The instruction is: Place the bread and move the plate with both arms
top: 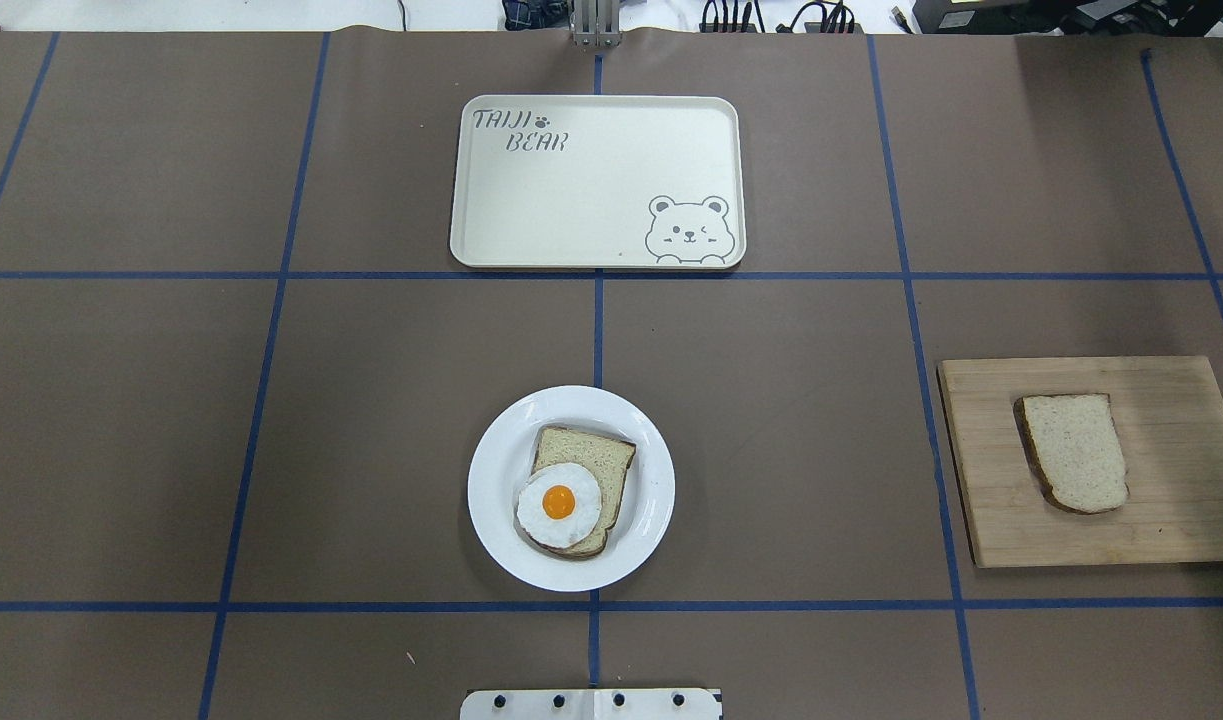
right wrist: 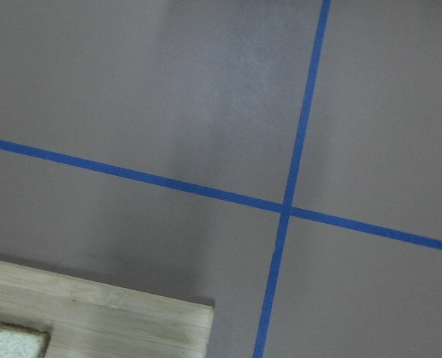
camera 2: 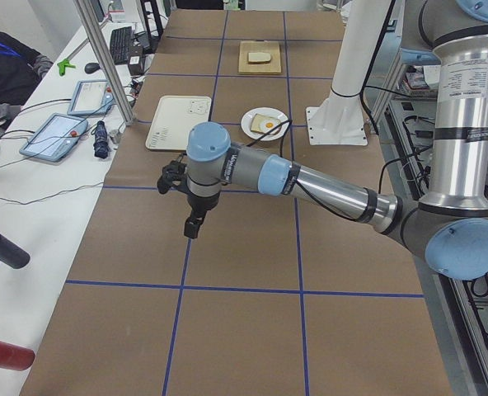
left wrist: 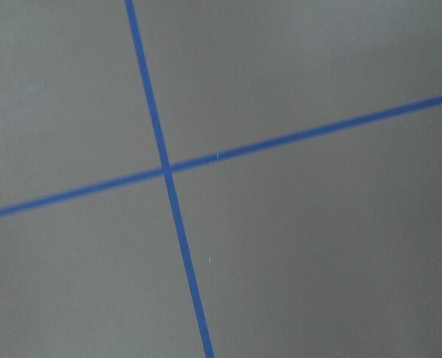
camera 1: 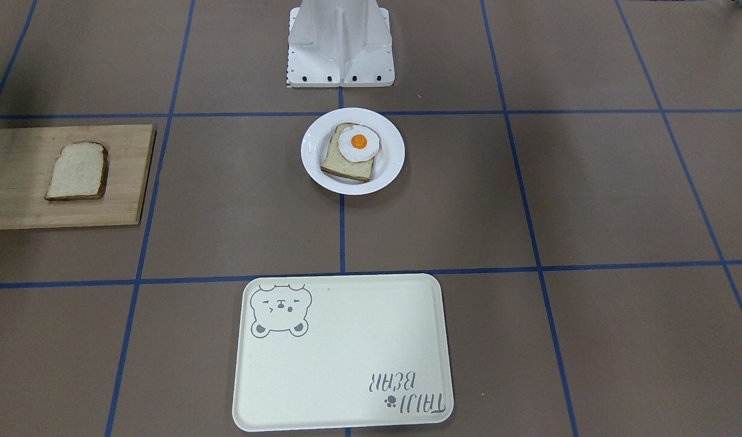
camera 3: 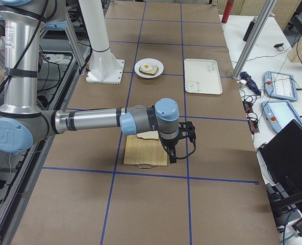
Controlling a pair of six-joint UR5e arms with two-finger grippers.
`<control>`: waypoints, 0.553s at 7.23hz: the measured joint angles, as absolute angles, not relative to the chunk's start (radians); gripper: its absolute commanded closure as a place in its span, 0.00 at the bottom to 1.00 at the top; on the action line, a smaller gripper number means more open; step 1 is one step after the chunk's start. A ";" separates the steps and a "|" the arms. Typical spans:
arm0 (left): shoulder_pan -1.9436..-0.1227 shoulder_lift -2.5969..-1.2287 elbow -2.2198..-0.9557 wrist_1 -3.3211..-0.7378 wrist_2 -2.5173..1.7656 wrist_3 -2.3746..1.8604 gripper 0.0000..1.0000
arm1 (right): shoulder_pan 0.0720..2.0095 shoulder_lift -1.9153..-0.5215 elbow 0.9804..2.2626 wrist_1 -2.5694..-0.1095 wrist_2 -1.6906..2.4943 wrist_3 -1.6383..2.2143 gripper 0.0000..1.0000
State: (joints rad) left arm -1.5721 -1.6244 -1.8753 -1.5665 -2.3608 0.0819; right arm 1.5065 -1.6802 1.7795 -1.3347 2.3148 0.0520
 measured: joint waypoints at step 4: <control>-1.577 -1.648 -1.842 -1.634 -2.363 0.075 0.02 | 1.475 -1.702 1.747 -1.200 2.378 0.160 0.00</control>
